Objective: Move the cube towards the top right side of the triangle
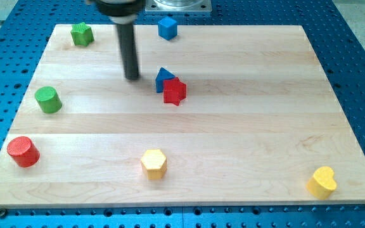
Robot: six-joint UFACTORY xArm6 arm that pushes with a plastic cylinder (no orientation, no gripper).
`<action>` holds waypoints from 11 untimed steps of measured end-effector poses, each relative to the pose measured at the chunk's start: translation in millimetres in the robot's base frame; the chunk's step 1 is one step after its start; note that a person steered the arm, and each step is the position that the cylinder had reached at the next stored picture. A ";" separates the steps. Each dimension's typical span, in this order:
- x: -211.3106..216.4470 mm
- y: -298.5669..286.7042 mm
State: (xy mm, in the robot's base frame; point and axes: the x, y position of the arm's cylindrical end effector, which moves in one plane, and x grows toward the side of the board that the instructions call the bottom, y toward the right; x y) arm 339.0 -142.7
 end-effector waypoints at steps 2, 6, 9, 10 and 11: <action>-99.7 18.1; -101.2 189.0; -66.5 209.1; -17.4 204.6; -34.5 236.0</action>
